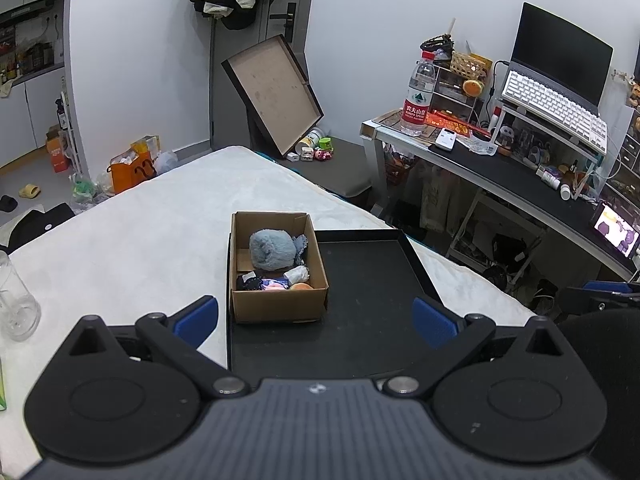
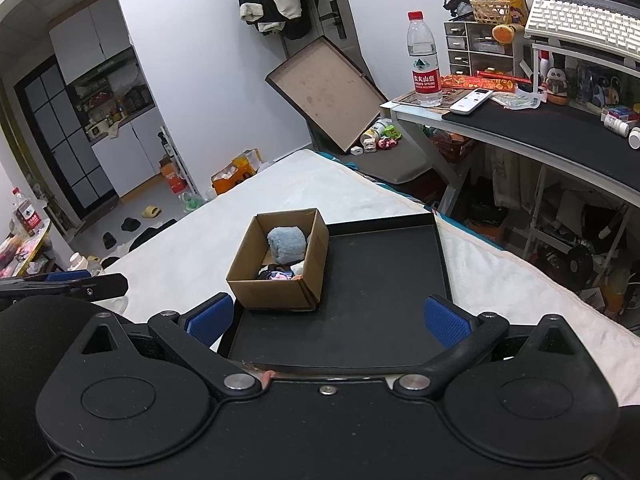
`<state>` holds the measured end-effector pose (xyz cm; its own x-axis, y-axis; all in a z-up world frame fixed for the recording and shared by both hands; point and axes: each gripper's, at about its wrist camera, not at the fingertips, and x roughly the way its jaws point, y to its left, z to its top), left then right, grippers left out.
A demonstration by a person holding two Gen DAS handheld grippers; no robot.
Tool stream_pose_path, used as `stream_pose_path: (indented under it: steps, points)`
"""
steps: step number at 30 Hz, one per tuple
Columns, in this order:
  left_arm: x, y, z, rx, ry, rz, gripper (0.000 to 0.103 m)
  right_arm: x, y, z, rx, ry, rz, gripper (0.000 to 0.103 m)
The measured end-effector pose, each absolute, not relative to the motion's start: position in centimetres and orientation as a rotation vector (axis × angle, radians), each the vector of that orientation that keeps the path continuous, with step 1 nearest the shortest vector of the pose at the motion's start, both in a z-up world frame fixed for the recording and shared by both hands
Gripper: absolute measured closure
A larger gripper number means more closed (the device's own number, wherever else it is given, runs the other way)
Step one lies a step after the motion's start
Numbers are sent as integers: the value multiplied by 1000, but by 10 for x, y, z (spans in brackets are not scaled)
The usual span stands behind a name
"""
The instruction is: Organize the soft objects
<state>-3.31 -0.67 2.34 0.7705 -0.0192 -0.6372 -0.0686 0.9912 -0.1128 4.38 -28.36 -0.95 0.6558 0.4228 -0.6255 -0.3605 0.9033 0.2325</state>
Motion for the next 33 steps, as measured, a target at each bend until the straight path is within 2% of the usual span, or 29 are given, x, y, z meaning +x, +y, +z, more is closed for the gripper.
stream_pose_path:
  steps: [33]
  points:
    - [-32,-11,23,-127,694,25,1,39,-289,-9,82,738,407,0]
